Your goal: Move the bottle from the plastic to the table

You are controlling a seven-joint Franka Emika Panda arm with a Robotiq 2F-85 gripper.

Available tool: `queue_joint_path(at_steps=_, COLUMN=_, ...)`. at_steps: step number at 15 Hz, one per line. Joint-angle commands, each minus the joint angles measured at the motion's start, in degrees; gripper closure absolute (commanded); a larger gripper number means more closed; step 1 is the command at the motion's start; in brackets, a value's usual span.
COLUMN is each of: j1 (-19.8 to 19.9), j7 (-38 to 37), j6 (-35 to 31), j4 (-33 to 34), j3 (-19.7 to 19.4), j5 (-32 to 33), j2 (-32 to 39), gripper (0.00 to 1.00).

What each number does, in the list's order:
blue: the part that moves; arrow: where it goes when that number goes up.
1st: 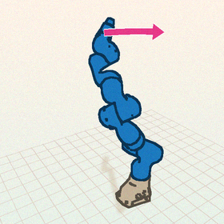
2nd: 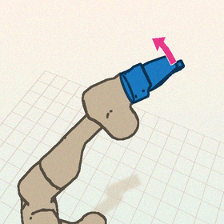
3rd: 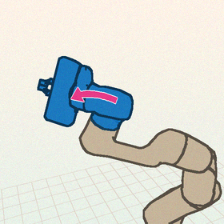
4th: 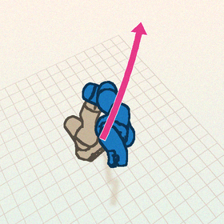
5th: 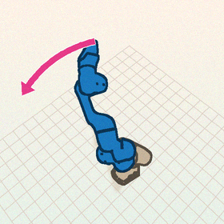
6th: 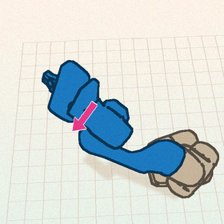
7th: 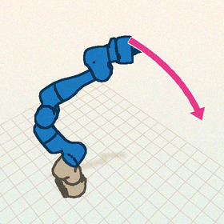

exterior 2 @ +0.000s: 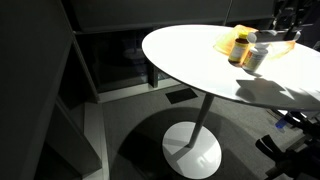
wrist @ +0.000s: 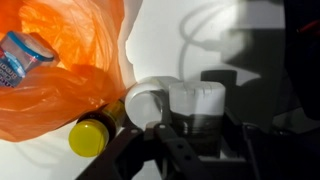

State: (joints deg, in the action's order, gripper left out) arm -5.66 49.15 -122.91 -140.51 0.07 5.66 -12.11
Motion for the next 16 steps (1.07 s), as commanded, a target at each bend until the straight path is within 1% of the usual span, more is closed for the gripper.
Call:
queue_joint_path(at_steps=1, j1=-0.4, j7=4.4, j6=-2.3, j4=4.2, j3=0.3, j5=1.6, j2=5.2, gripper=0.74)
queue_joint_path(at_steps=6, j1=0.1, j7=13.2, j6=-9.8, j4=7.1, j3=0.7, j5=-0.8, j2=12.4, gripper=0.74)
queue_joint_path(at_steps=14, j1=1.7, j7=19.8, j6=-13.4, j4=9.6, j3=2.8, j5=-2.0, j2=19.4, gripper=0.74)
queue_joint_path(at_steps=15, j1=1.9, j7=20.3, j6=-13.2, j4=9.7, j3=3.0, j5=-2.3, j2=19.7, gripper=0.58)
queue_joint_path(at_steps=16, j1=2.1, j7=20.8, j6=-13.0, j4=9.7, j3=3.3, j5=-2.6, j2=19.8, gripper=0.24)
